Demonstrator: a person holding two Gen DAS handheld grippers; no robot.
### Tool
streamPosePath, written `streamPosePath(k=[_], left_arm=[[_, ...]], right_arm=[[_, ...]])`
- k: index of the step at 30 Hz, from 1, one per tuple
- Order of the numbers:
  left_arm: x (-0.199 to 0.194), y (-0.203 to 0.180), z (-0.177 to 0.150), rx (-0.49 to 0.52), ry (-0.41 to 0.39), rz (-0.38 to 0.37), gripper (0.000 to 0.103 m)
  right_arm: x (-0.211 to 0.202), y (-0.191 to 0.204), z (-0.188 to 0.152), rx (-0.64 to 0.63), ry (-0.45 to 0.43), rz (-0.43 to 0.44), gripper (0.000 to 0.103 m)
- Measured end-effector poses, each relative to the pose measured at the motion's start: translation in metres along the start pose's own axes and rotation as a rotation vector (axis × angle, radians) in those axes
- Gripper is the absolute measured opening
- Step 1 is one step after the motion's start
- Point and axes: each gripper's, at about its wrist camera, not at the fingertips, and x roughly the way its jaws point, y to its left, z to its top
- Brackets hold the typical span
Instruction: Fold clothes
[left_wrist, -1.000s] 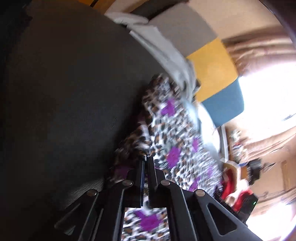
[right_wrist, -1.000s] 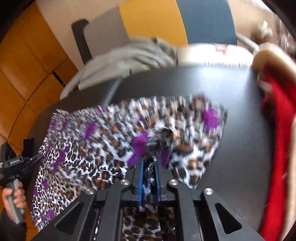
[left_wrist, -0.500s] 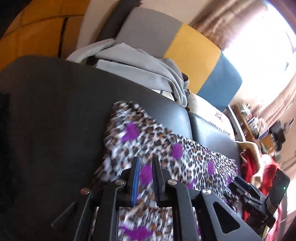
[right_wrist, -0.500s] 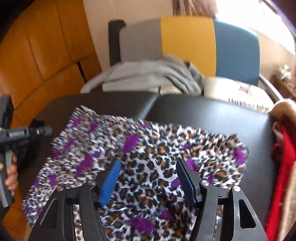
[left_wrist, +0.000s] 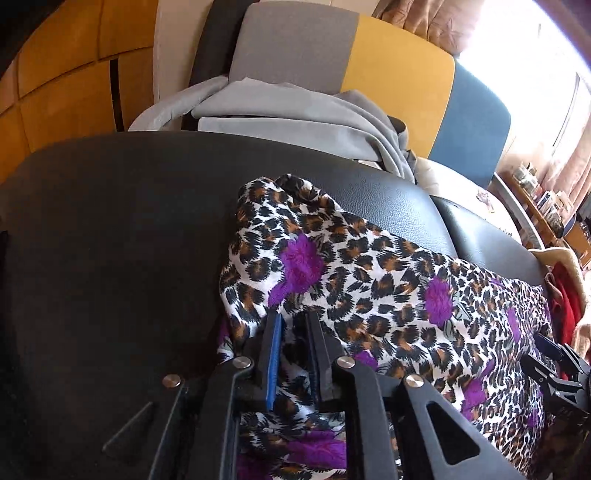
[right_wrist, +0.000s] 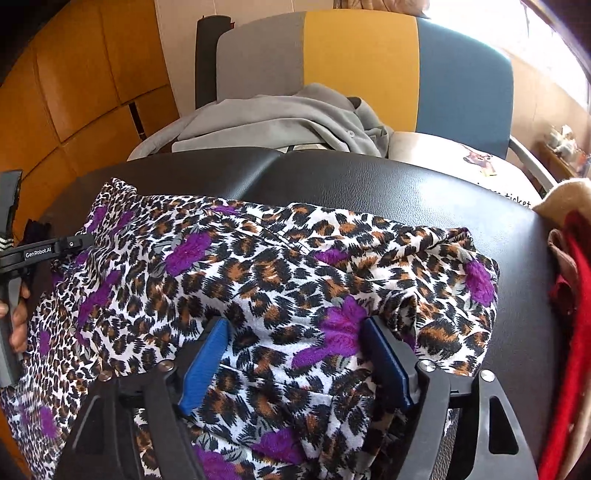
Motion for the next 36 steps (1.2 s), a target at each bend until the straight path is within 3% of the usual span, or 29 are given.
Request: streamPosePath(k=[3,6,9,13,18,21,24,27,30,33,36], left_arm=[[-0.019,0.004,0.000,-0.014,0.019,0.013,0.014],[-0.060,0.009,-0.018,-0.004,-0.017,-0.007,0.016],[-0.097,0.016,-0.049,0.008,-0.035,-0.049,0.016],[-0.123,0.028,-0.108,-0.003,0.004,-0.072,0.016],[-0.154,0.059,-0.167,-0.105,0.018,-0.072,0.016],[-0.167,0.083,-0.192,-0.158,0.019,-0.058,0.016],[-0.175,0.102,-0.214,-0.199,0.025,-0.095,0.017],[-0.182,0.109,-0.228,-0.205,0.033,-0.149,0.020],[-0.183,0.106,-0.239,-0.193,0.059,-0.232,0.024],[-0.183,0.103,-0.251,-0.174,0.084,-0.282,0.025],[-0.182,0.100,-0.262,-0.145,0.117,-0.298,0.025]], right_arm=[[0.002,0.006,0.005,0.001,0.021,0.013,0.079],[-0.017,0.012,0.007,0.011,0.055,0.028,0.080],[-0.058,0.018,-0.011,0.043,0.037,0.161,0.084],[-0.103,0.027,-0.061,0.069,0.073,0.234,0.086],[-0.154,0.017,-0.129,0.161,0.088,0.193,0.087],[-0.181,-0.002,-0.167,0.271,0.067,0.200,0.094],[-0.190,-0.017,-0.199,0.360,0.072,0.212,0.096],[-0.197,-0.027,-0.217,0.452,0.015,0.320,0.098],[-0.190,-0.024,-0.223,0.491,0.020,0.475,0.099],[-0.185,-0.020,-0.225,0.479,0.025,0.527,0.099],[-0.181,-0.030,-0.234,0.545,0.007,0.600,0.099]])
